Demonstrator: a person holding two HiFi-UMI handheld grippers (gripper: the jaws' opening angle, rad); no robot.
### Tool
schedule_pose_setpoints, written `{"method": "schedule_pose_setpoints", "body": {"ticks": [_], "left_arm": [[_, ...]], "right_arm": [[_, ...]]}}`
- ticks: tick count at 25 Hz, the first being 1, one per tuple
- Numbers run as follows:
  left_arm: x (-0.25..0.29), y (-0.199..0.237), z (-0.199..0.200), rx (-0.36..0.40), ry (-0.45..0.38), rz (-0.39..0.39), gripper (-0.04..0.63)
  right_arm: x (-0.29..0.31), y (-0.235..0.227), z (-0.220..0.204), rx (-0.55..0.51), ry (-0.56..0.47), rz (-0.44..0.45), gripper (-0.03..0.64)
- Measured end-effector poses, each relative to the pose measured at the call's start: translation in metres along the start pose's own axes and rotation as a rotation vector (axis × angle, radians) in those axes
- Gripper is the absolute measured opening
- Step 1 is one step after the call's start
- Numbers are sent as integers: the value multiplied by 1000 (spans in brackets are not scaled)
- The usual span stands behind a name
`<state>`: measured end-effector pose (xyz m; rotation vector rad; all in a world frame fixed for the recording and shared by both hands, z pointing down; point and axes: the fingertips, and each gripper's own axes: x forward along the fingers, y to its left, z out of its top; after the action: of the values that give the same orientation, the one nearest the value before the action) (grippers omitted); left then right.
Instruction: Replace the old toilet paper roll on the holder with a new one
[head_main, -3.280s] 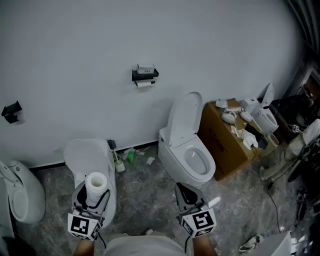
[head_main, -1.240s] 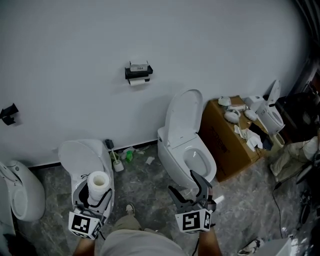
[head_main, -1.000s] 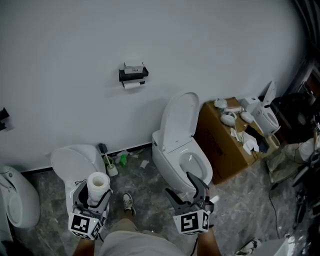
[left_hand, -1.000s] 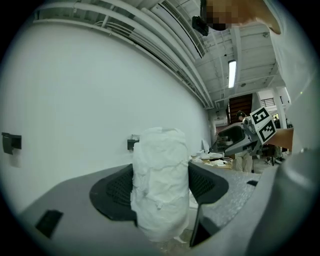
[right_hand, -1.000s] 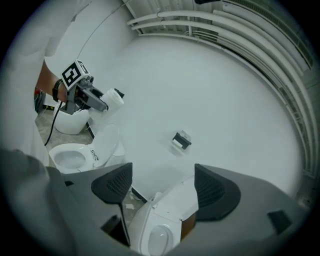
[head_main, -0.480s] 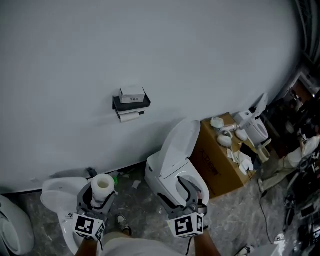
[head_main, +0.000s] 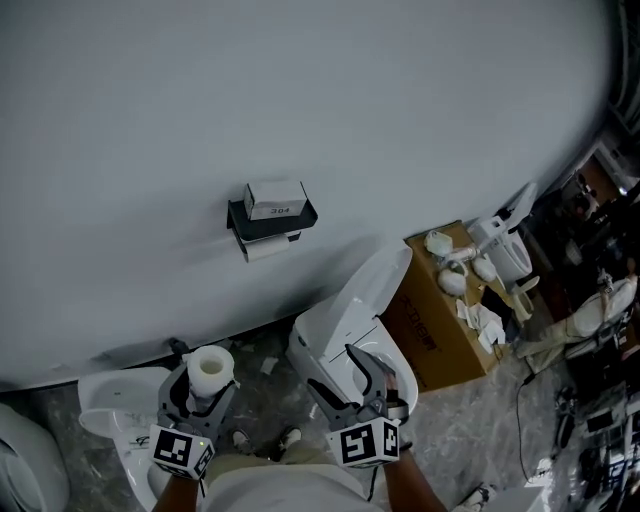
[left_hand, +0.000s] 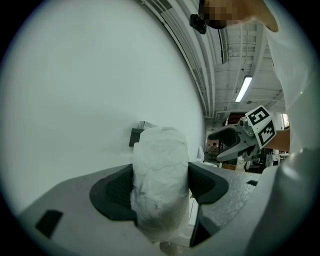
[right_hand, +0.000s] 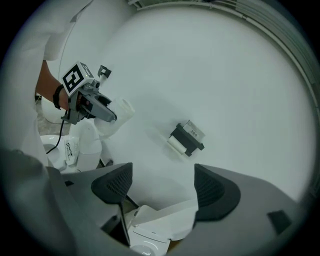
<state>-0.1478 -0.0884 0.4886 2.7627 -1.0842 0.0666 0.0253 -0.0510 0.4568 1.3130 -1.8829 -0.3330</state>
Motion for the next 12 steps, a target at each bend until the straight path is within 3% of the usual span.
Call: {"method": "schedule_pose_setpoints", "body": {"ticks": [4,12], "left_arm": [[15,14,5,13,7,28,311],[34,42,32,49,-8,191,311]], "right_arm": [[35,-12,7,-16,-21,26,356],[110,-38,16,-112,-124,90,356]]}}
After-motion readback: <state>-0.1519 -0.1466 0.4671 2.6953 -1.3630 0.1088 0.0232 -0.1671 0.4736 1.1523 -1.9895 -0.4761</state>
